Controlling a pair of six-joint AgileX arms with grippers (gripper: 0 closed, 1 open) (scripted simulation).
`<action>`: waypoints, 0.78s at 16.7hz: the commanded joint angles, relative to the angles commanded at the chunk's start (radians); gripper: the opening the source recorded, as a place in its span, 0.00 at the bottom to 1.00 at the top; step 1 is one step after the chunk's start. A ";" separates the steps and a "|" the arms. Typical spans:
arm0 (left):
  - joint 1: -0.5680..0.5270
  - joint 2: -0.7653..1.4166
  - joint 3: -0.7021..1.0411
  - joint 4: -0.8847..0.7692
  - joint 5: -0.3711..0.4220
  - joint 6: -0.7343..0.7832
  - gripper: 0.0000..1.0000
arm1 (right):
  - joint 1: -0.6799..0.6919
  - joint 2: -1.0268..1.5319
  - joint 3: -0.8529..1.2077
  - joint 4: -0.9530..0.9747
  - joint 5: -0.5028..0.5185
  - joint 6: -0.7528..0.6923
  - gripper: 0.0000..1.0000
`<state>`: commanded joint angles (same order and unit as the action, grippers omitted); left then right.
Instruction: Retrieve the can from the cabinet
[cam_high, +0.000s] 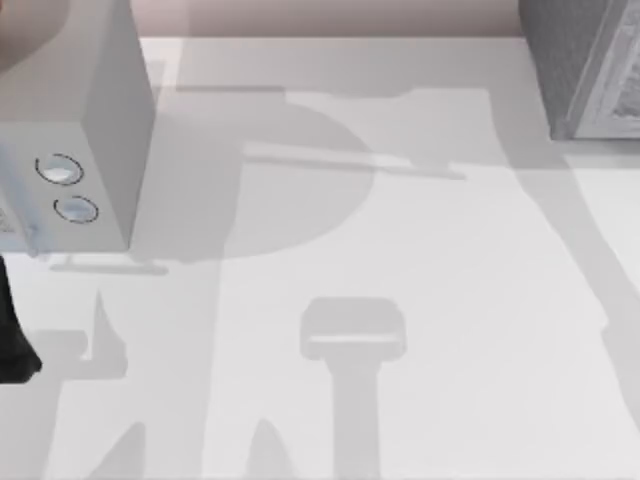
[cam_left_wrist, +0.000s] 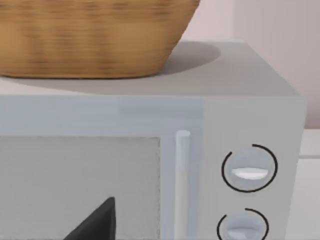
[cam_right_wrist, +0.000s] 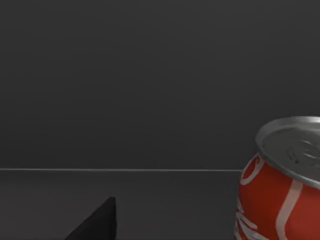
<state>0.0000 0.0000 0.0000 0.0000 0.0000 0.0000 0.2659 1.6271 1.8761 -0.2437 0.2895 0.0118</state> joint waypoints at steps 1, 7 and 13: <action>0.000 0.000 0.000 0.000 0.000 0.000 1.00 | 0.000 0.000 0.000 0.000 0.000 0.000 0.85; 0.000 0.000 0.000 0.000 0.000 0.000 1.00 | 0.000 0.000 0.000 0.000 0.000 0.000 0.40; 0.000 0.000 0.000 0.000 0.000 0.000 1.00 | 0.000 0.000 0.000 0.000 0.000 0.000 0.00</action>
<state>0.0000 0.0000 0.0000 0.0000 0.0000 0.0000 0.2659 1.6271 1.8761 -0.2437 0.2895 0.0118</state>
